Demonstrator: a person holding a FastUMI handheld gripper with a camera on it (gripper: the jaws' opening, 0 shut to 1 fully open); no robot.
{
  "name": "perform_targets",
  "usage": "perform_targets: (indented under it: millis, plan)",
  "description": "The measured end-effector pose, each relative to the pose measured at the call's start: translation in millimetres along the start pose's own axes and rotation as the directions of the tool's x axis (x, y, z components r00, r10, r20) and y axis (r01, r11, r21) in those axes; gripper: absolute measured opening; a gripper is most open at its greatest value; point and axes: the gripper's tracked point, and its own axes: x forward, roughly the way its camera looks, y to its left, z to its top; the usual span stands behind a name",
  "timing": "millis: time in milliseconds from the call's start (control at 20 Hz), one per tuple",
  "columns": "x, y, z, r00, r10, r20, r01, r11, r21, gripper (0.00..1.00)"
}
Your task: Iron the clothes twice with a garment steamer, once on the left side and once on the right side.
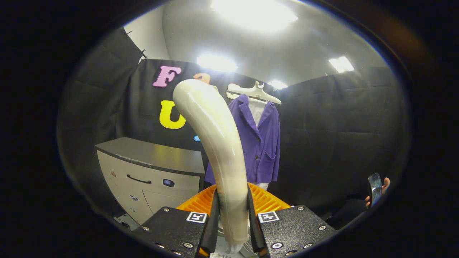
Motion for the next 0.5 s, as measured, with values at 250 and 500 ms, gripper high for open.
perform_targets:
  millis: [250, 500]
  plan:
    - [4.4, 6.6, -2.4, 1.0, -0.014, -0.006, 0.014, 1.0, -0.009, 0.37]
    - [5.6, 7.5, 0.8, 1.0, -0.027, -0.004, 0.027, 1.0, -0.008, 0.37]
